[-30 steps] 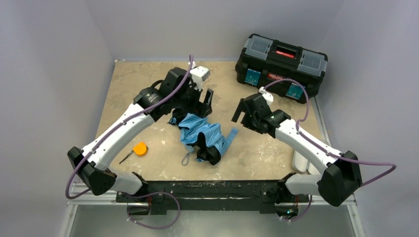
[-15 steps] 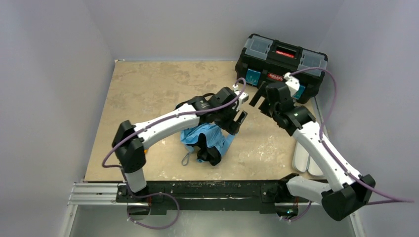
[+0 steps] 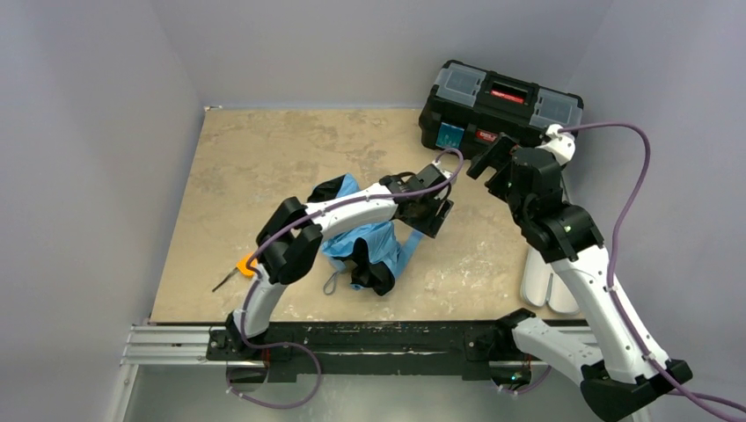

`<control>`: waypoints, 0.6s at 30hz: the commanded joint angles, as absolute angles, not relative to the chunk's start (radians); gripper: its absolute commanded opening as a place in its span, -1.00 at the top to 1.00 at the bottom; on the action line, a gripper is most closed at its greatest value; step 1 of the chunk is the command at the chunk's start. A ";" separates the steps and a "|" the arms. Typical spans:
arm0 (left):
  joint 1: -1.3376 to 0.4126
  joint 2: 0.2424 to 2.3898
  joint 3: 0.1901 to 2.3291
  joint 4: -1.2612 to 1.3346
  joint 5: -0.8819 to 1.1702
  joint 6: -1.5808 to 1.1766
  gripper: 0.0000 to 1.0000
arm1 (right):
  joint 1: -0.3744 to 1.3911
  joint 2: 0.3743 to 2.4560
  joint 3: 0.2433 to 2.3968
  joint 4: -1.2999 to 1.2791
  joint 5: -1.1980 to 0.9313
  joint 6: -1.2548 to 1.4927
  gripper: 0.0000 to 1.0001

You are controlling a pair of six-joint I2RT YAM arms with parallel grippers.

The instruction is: Put away the umbrella

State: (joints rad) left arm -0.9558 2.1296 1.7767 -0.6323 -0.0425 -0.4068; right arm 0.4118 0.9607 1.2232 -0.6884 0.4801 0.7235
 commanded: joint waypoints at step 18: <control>-0.911 2.248 1.682 -0.528 -0.059 -0.521 0.14 | 0.410 0.914 1.222 -0.651 0.389 0.698 -0.97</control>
